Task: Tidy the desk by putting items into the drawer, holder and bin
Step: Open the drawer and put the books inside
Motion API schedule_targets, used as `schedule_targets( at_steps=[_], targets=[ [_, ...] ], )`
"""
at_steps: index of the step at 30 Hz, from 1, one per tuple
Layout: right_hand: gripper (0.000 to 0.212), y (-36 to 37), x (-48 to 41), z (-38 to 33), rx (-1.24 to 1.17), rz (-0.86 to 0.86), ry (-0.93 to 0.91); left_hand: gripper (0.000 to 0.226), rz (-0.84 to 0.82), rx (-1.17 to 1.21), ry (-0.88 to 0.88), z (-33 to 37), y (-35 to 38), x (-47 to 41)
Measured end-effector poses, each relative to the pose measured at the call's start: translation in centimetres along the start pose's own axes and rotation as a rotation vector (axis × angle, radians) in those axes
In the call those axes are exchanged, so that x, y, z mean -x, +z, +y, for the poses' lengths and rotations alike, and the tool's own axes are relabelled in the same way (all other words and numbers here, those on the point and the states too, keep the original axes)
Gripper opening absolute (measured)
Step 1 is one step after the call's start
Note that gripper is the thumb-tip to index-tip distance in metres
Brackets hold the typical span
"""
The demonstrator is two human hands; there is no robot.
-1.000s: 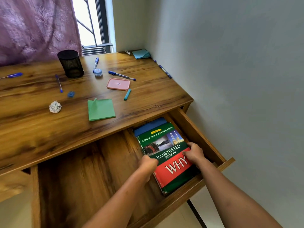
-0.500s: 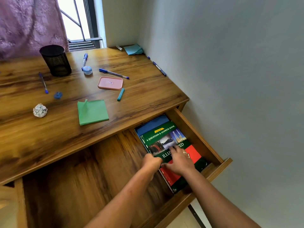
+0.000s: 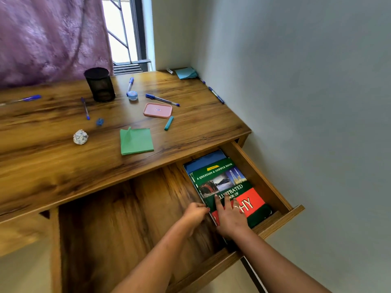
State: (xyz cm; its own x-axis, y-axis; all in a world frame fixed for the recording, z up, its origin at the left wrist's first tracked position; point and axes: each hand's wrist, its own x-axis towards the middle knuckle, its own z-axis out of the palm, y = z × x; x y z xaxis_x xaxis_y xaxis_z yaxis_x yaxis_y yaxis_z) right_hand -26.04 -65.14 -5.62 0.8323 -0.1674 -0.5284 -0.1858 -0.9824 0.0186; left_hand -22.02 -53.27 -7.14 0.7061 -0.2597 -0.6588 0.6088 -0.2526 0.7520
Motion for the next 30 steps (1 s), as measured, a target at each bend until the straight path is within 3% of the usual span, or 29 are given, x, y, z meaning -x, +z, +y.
schedule_targets(
  at_steps=[3,9,14,17,21,30],
  targets=[
    [0.086,0.2,1.1,0.1,0.029,0.000,-0.059,0.012,0.012,-0.073,-0.031,-1.0,0.3,1.9],
    [0.062,0.1,3.7,0.9,-0.020,0.051,-0.224,0.027,0.222,-0.142,-0.061,-4.8,1.5,6.7],
    [0.038,0.3,6.2,2.0,-0.151,0.111,-0.343,0.034,0.256,-0.520,0.032,-5.9,2.1,11.4],
    [0.040,1.1,7.7,2.4,-0.119,0.219,-0.467,0.045,0.471,-0.868,0.134,-7.2,2.3,14.1],
    [0.045,2.3,8.4,2.9,-0.030,0.322,-0.557,0.048,0.750,-1.039,0.305,-9.7,2.5,16.3],
    [0.061,2.4,6.3,3.0,0.021,0.304,-0.550,0.054,0.741,-1.100,0.246,-10.2,1.9,15.7]
  ],
)
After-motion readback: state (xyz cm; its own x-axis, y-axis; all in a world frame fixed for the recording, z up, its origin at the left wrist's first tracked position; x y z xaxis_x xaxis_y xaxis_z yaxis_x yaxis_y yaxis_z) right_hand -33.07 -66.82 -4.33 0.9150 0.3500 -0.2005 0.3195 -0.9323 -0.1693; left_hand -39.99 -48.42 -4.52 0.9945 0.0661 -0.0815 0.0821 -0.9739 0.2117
